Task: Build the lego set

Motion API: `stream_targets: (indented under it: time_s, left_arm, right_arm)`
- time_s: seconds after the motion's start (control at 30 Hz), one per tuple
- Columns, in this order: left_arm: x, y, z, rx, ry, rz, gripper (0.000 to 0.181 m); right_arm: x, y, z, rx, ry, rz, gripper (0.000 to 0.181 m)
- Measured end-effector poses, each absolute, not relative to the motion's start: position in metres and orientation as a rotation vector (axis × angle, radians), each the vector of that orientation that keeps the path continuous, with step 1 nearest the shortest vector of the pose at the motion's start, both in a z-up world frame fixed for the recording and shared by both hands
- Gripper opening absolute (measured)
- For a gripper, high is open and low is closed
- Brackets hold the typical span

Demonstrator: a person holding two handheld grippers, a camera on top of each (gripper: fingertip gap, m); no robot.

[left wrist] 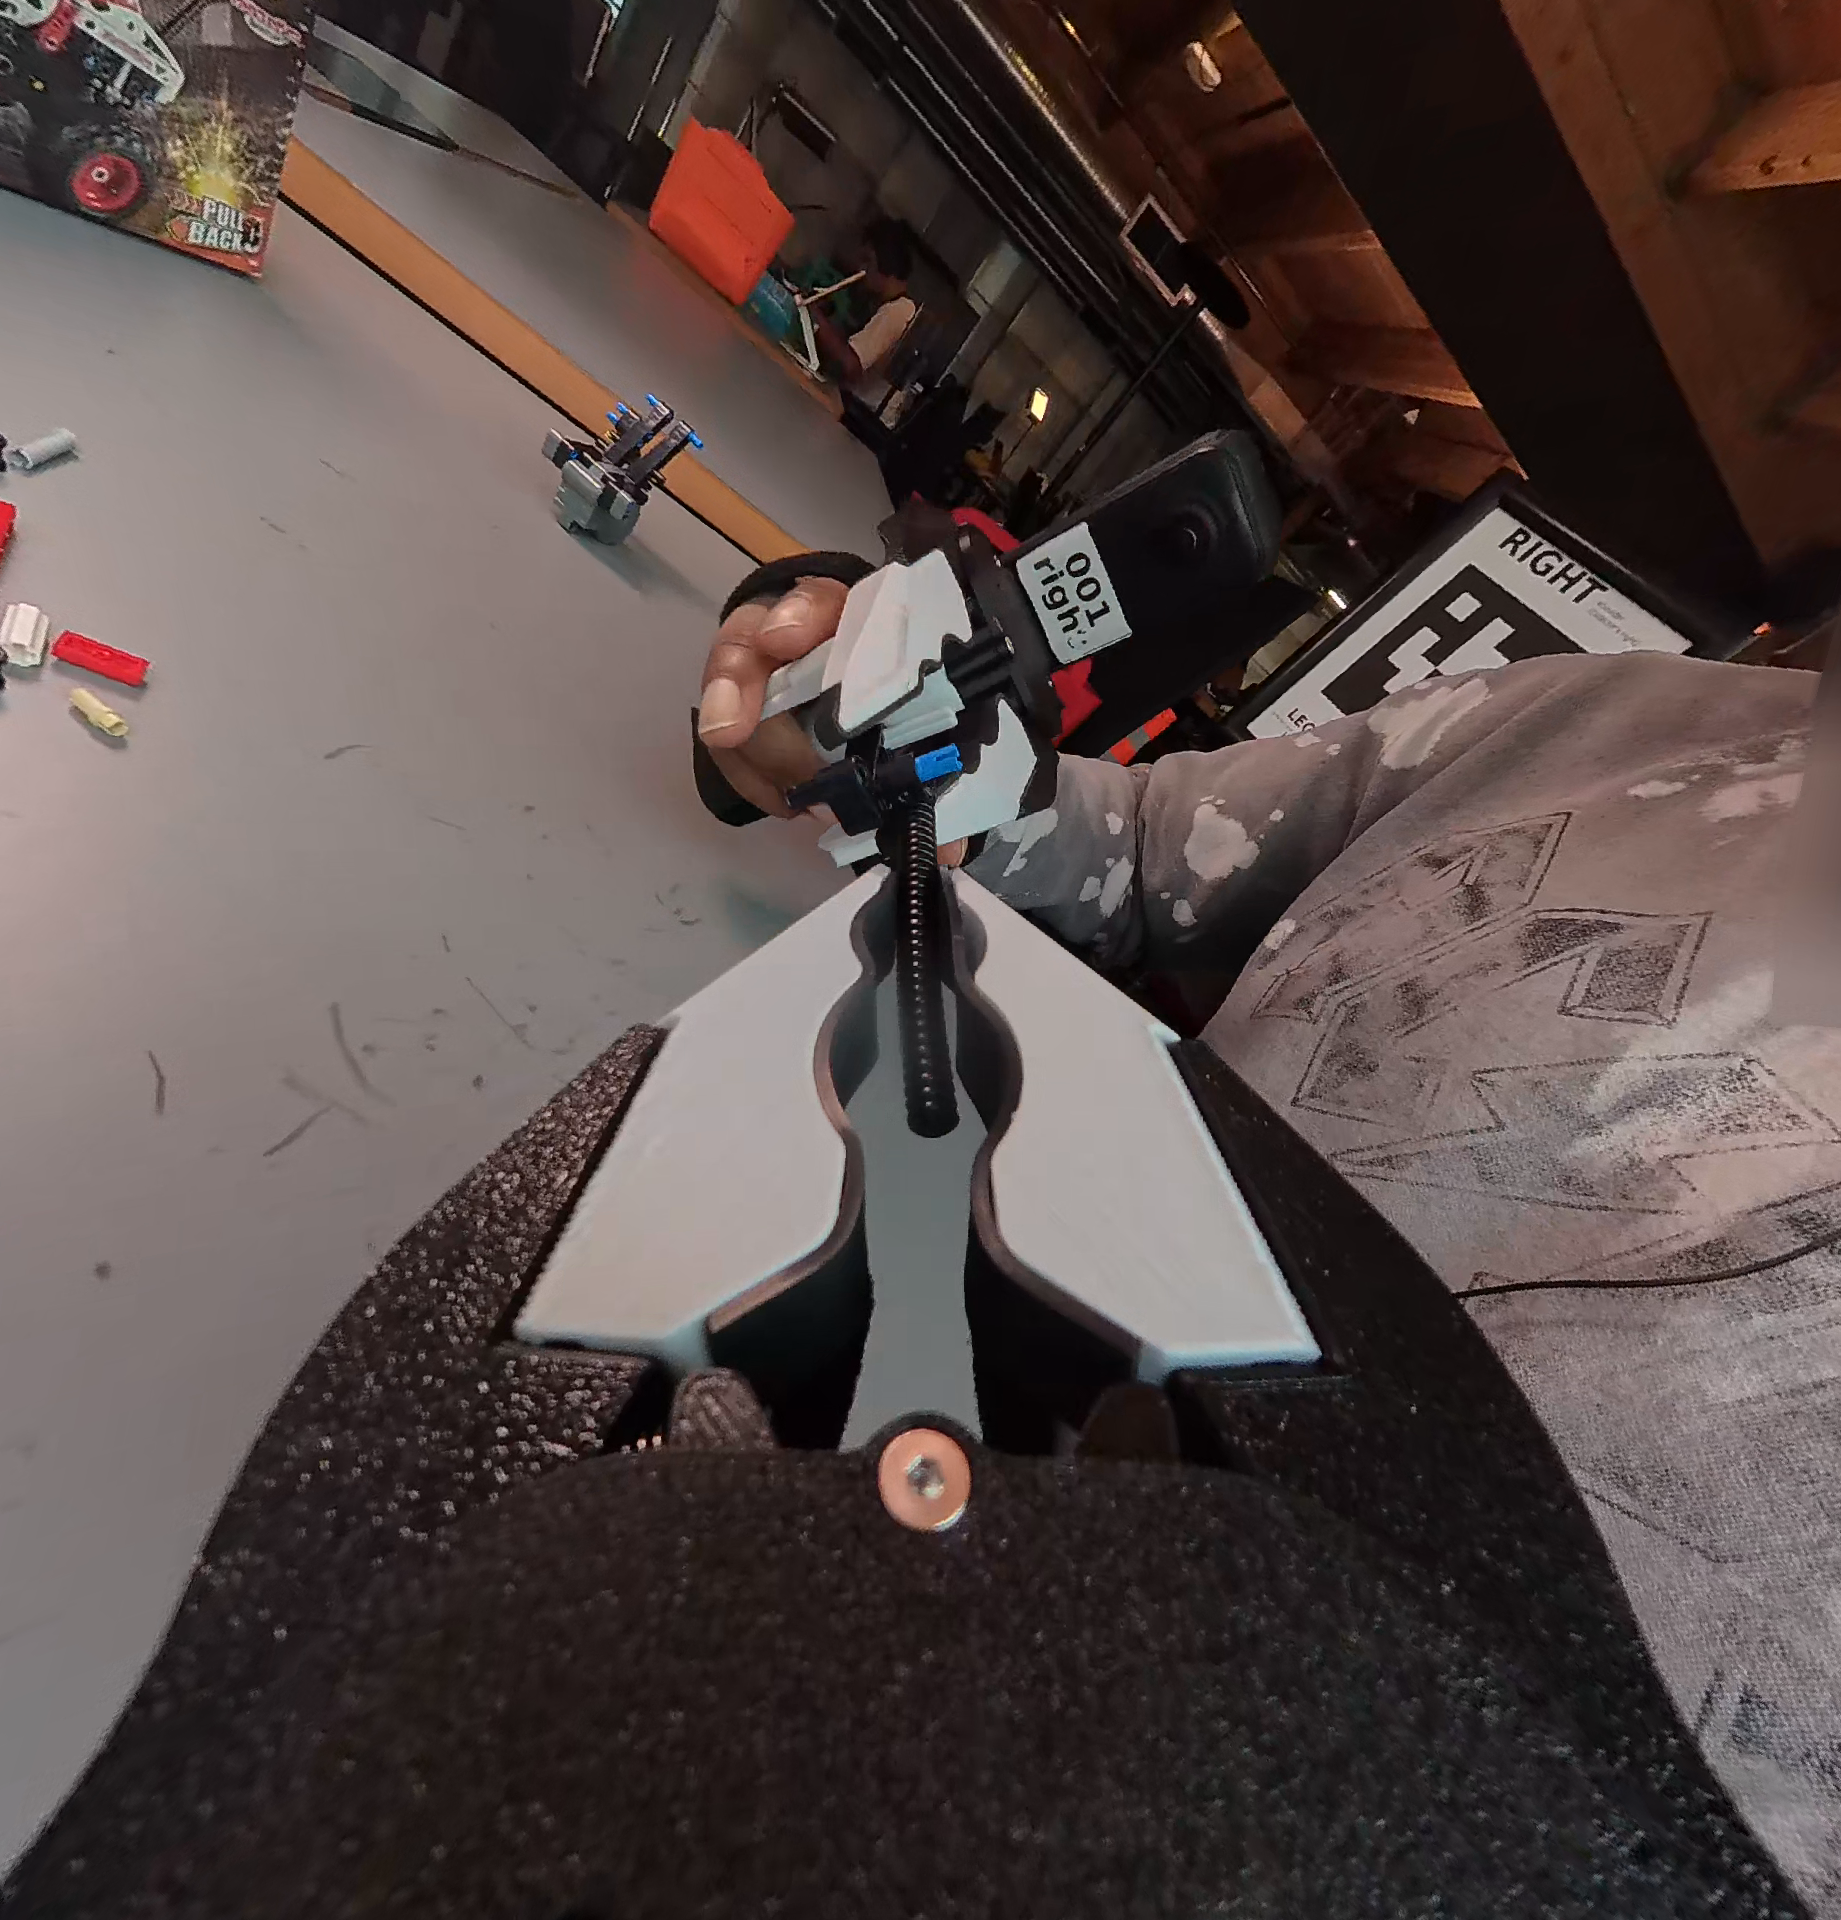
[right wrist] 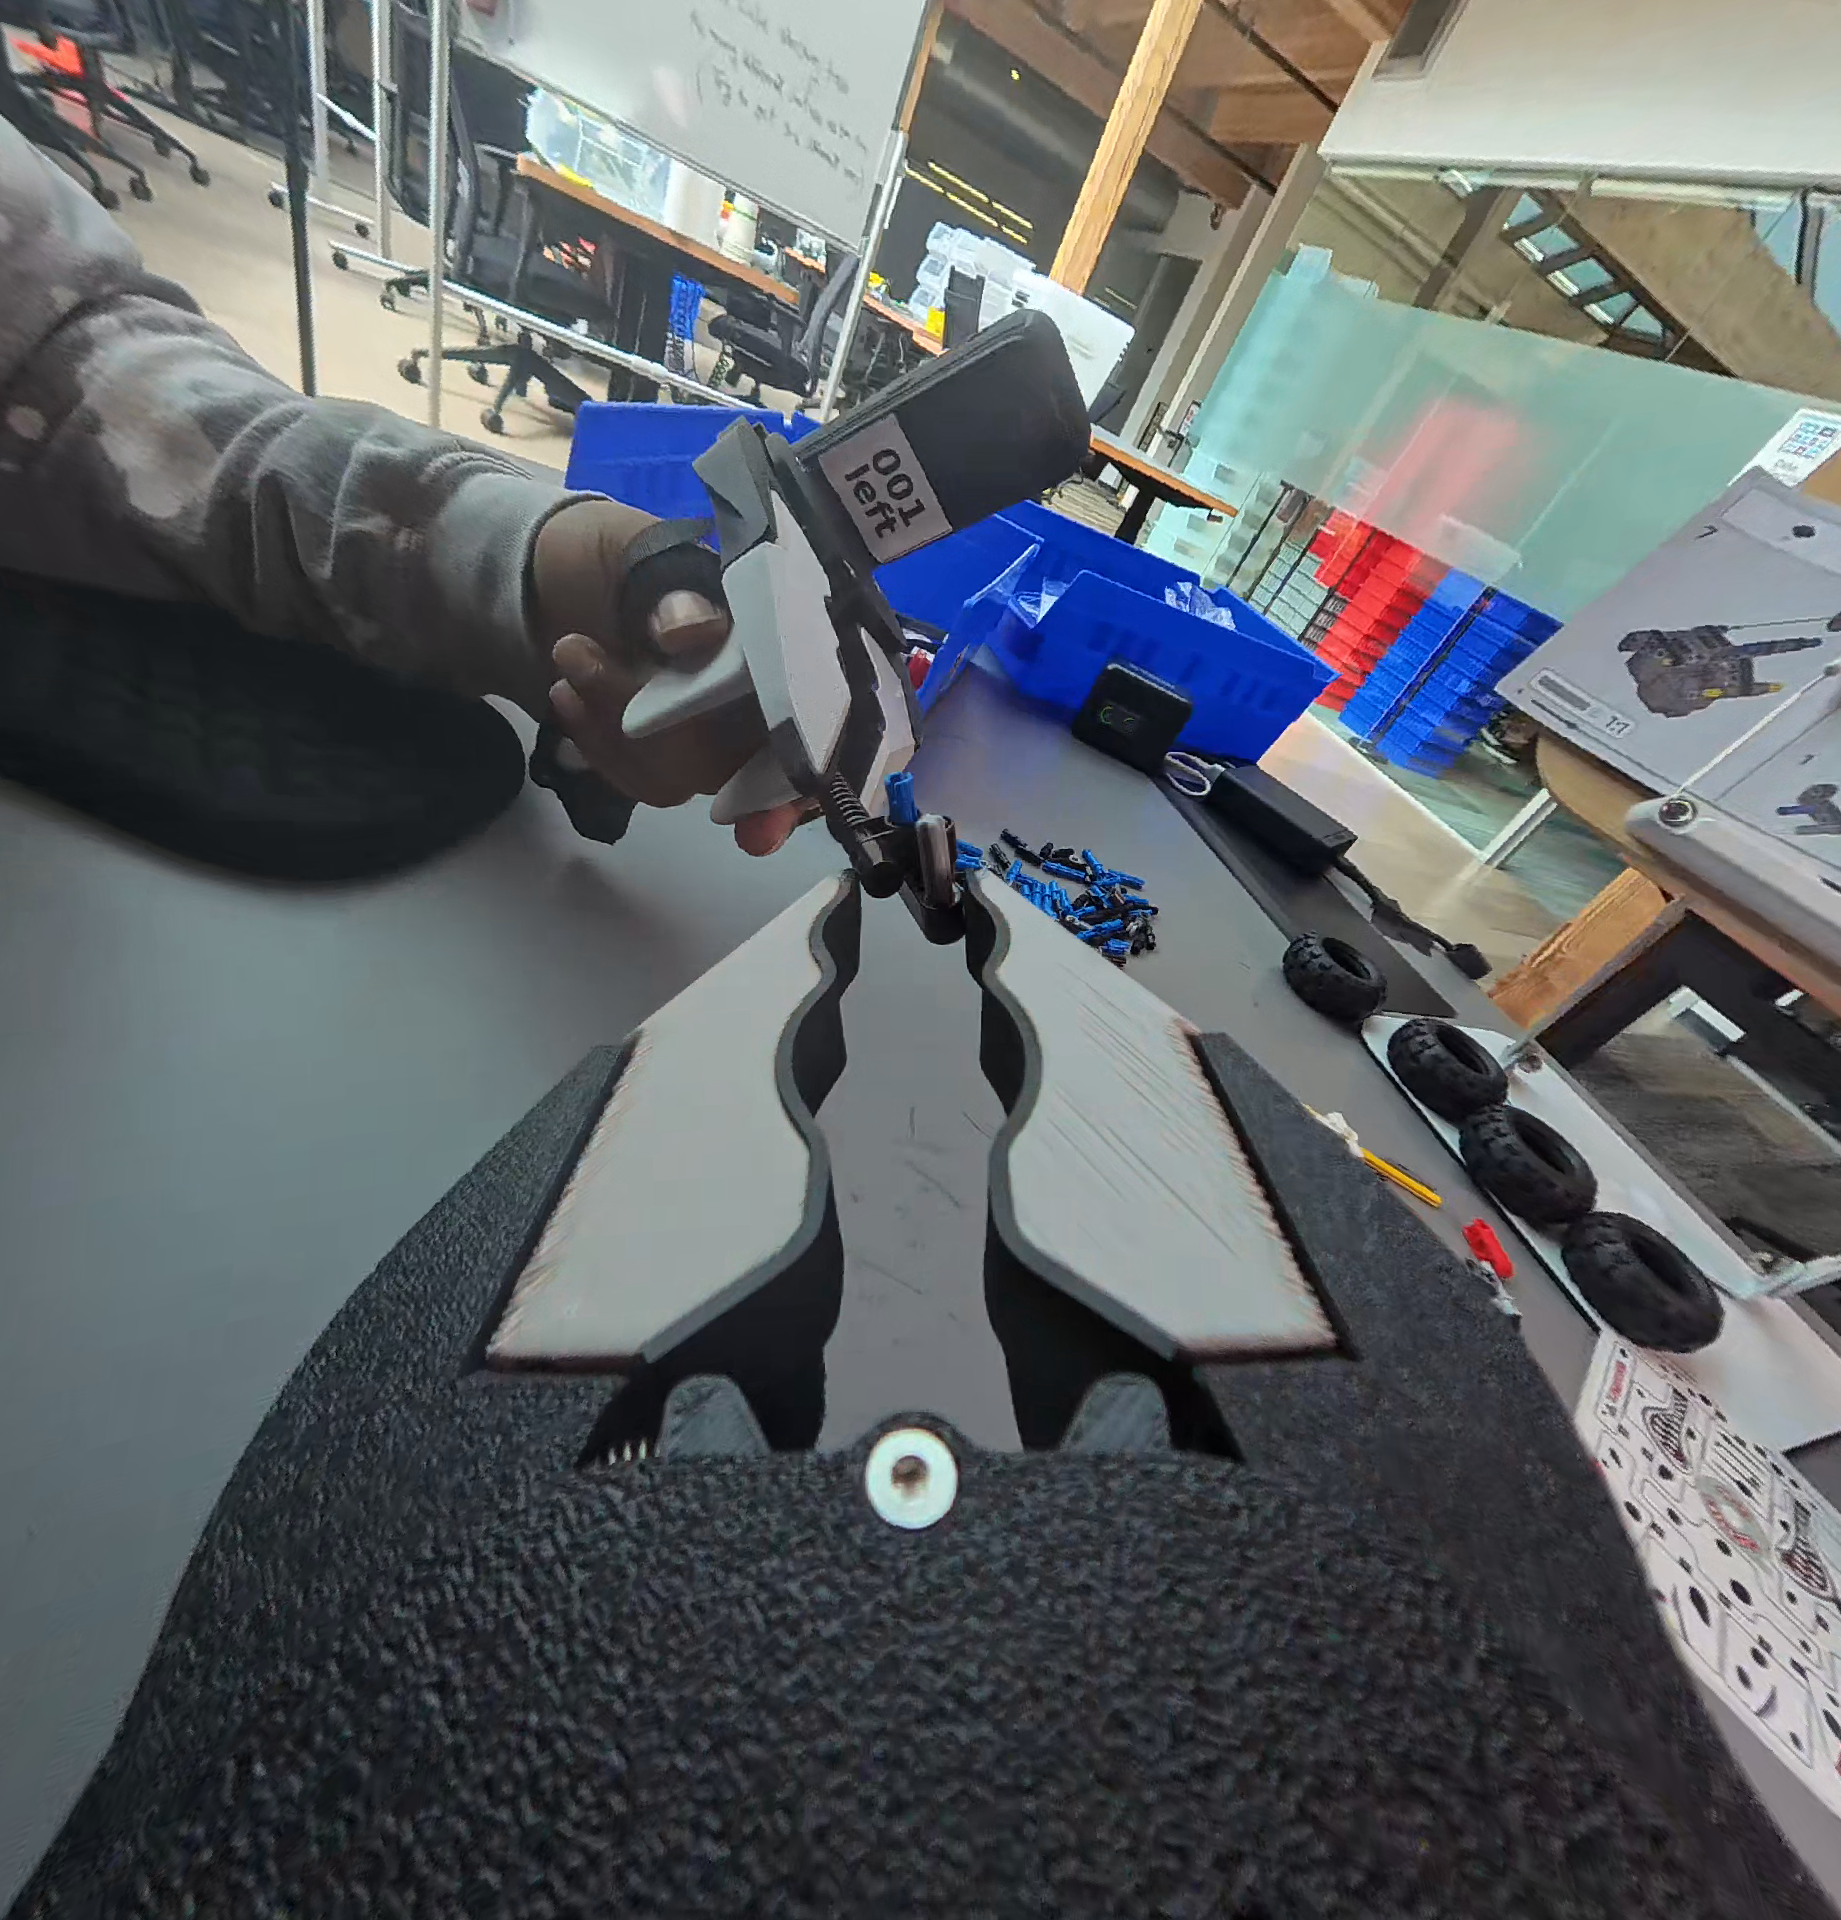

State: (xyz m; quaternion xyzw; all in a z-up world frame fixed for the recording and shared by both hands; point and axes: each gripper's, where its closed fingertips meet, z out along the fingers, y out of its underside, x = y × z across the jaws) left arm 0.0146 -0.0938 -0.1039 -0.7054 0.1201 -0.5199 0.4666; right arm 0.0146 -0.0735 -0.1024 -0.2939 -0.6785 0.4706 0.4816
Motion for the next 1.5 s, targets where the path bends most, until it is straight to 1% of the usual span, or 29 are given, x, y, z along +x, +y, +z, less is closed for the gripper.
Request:
stream_targets:
  time_s: [0.27,0.37,0.5,0.93,1.07,1.33,1.5]
  left_arm:
    - [0.019,-0.1,-0.095,-1.679,0.317,-1.355,0.005]
    - [0.022,-0.103,-0.099,-1.695,0.345,-1.366,0.006]
    - [0.022,-0.103,-0.099,-1.692,0.34,-1.375,0.006]
    - [0.011,-0.094,-0.086,-1.64,0.219,-1.298,0.006]
    - [0.012,-0.095,-0.088,-1.648,0.24,-1.311,0.006]
    - [0.026,-0.116,-0.093,-1.692,0.493,-1.275,0.006]
    - [0.027,-0.117,-0.091,-1.687,0.51,-1.266,0.006]
  right_arm:
    - [0.022,-0.079,-0.1,-0.677,-1.683,1.204,0.017]
    - [0.024,-0.083,-0.1,-0.662,-1.697,1.217,0.011]
    - [0.024,-0.085,-0.103,-0.65,-1.701,1.192,0.007]
    - [0.009,-0.075,-0.092,-0.833,-1.475,1.32,0.007]
    - [0.011,-0.077,-0.096,-0.815,-1.515,1.334,0.007]
    - [0.031,-0.103,-0.103,-0.65,-1.726,1.388,0.007]
    - [0.033,-0.105,-0.101,-0.64,-1.717,1.379,0.006]
